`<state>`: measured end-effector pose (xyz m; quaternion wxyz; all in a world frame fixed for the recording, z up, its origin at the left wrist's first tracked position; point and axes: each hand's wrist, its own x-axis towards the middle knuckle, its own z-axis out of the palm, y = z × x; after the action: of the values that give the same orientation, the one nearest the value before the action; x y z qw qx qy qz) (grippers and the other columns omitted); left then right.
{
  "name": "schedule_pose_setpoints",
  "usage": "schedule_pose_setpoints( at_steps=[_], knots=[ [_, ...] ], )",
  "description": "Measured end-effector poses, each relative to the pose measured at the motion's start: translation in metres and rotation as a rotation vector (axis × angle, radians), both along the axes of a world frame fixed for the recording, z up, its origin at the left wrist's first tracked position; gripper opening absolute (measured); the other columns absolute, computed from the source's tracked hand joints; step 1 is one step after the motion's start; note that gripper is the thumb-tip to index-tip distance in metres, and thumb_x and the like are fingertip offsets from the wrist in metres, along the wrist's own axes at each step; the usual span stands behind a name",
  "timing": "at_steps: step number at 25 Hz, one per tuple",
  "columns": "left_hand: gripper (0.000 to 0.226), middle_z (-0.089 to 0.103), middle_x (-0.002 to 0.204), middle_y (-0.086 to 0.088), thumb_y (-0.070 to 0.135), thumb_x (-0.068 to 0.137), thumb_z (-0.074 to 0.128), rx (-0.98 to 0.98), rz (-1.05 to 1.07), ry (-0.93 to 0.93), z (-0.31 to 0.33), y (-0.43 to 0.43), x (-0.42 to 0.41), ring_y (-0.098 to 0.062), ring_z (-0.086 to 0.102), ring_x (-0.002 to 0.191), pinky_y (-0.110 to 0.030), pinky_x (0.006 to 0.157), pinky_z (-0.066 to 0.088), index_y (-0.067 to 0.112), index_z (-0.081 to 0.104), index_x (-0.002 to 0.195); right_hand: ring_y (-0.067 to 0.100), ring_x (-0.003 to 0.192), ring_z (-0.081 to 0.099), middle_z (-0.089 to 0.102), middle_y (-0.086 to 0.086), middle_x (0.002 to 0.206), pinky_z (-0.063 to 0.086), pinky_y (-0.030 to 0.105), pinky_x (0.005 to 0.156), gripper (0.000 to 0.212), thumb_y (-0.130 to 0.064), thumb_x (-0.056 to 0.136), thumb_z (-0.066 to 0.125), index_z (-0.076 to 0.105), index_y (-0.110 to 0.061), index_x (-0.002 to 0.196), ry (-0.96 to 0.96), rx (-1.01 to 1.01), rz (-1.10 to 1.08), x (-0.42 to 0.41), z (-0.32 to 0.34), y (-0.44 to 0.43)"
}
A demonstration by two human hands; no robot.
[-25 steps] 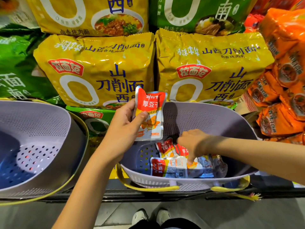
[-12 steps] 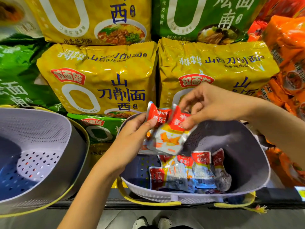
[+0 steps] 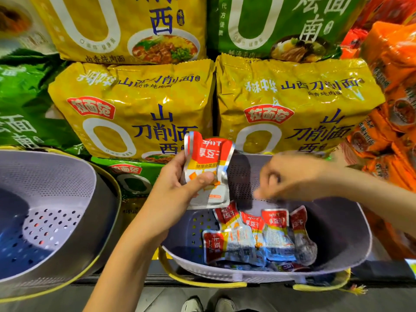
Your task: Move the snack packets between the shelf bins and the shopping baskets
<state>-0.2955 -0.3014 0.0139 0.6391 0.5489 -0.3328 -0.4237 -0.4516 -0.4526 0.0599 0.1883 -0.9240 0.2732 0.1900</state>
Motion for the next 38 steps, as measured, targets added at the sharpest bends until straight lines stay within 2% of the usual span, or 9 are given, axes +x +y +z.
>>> schedule_pose_setpoints(
  at_steps=[3, 7, 15, 22, 24, 26, 29, 33, 38],
  knots=[
    [0.050, 0.072, 0.103, 0.000, 0.015, 0.075, 0.061, 0.026, -0.032, 0.002, 0.001, 0.001, -0.001, -0.010, 0.068, 0.092, -0.018, 0.074, 0.053, 0.012, 0.052, 0.124, 0.026, 0.091, 0.059, 0.061, 0.005, 0.099, 0.051, 0.035, 0.081, 0.036, -0.046, 0.089, 0.054, 0.061, -0.013, 0.101, 0.393, -0.076, 0.361, 0.019, -0.054, 0.036],
    [0.050, 0.072, 0.104, 0.001, 0.014, 0.077, 0.060, 0.037, -0.036, 0.003, 0.001, 0.001, -0.002, -0.010, 0.068, 0.093, -0.018, 0.074, 0.053, 0.012, 0.050, 0.126, 0.037, 0.096, 0.061, 0.062, 0.021, 0.107, 0.041, 0.038, 0.065, 0.020, -0.002, 0.090, 0.048, 0.059, -0.001, 0.106, 0.211, -0.234, 0.598, 0.037, -0.112, 0.067],
    [0.042, 0.070, 0.105, -0.002, 0.004, 0.086, 0.056, 0.030, -0.003, 0.006, 0.001, -0.001, -0.002, -0.009, 0.068, 0.091, -0.017, 0.074, 0.053, 0.007, 0.049, 0.127, 0.036, 0.101, 0.058, 0.061, 0.019, 0.109, 0.039, 0.036, 0.068, 0.024, -0.001, 0.085, 0.051, 0.058, -0.003, 0.109, 0.203, -0.225, 0.500, 0.039, -0.123, 0.057],
    [0.050, 0.068, 0.109, -0.004, 0.008, 0.082, 0.059, 0.038, 0.002, 0.000, 0.000, -0.001, -0.003, -0.009, 0.067, 0.093, -0.018, 0.077, 0.053, 0.007, 0.047, 0.130, 0.018, 0.088, 0.062, 0.068, 0.001, 0.096, 0.044, 0.024, 0.067, 0.037, -0.027, 0.075, 0.074, 0.062, -0.017, 0.109, 0.265, 0.184, 0.250, 0.037, -0.112, 0.027],
    [0.049, 0.068, 0.109, -0.004, 0.007, 0.084, 0.058, 0.040, 0.008, -0.001, 0.000, -0.002, -0.003, -0.009, 0.067, 0.093, -0.019, 0.077, 0.054, 0.006, 0.047, 0.131, 0.010, 0.070, 0.059, 0.066, -0.002, 0.076, 0.045, 0.020, 0.062, 0.034, -0.022, 0.076, 0.077, 0.063, -0.010, 0.105, 0.174, 0.485, 0.028, 0.030, -0.095, 0.013],
    [0.049, 0.069, 0.108, -0.003, 0.008, 0.083, 0.058, 0.031, 0.023, 0.007, 0.000, -0.002, -0.003, -0.009, 0.067, 0.093, -0.020, 0.078, 0.054, 0.007, 0.047, 0.131, 0.007, 0.071, 0.058, 0.064, -0.001, 0.079, 0.046, 0.015, 0.065, 0.032, -0.015, 0.074, 0.078, 0.063, -0.006, 0.101, 0.028, 0.877, -0.228, 0.015, -0.076, -0.003],
    [0.048, 0.072, 0.101, 0.002, 0.017, 0.076, 0.062, 0.003, 0.053, 0.017, 0.002, 0.001, -0.001, -0.012, 0.068, 0.093, -0.023, 0.078, 0.055, 0.012, 0.053, 0.123, 0.017, 0.081, 0.067, 0.066, 0.015, 0.098, 0.056, 0.024, 0.072, 0.077, -0.027, 0.053, 0.089, 0.056, 0.008, 0.113, -0.144, 1.294, -0.500, -0.015, -0.058, -0.018],
    [0.039, 0.073, 0.093, 0.003, 0.015, 0.075, 0.065, -0.050, 0.110, 0.081, 0.005, 0.003, 0.000, -0.010, 0.070, 0.083, -0.020, 0.067, 0.054, 0.017, 0.056, 0.113, 0.023, 0.086, 0.071, 0.072, 0.013, 0.101, 0.059, 0.034, 0.072, 0.065, -0.020, 0.047, 0.088, 0.068, -0.006, 0.107, -0.219, 1.405, -0.700, -0.035, -0.038, -0.011],
    [0.037, 0.074, 0.094, 0.003, 0.016, 0.073, 0.059, 0.003, 0.063, 0.024, 0.004, 0.001, -0.003, -0.010, 0.070, 0.084, -0.018, 0.067, 0.053, 0.017, 0.057, 0.111, 0.027, 0.094, 0.070, 0.069, 0.018, 0.107, 0.058, 0.031, 0.073, 0.051, -0.048, 0.064, 0.078, 0.075, -0.009, 0.097, -0.326, 1.454, -0.664, -0.037, -0.017, 0.003]
  ],
)
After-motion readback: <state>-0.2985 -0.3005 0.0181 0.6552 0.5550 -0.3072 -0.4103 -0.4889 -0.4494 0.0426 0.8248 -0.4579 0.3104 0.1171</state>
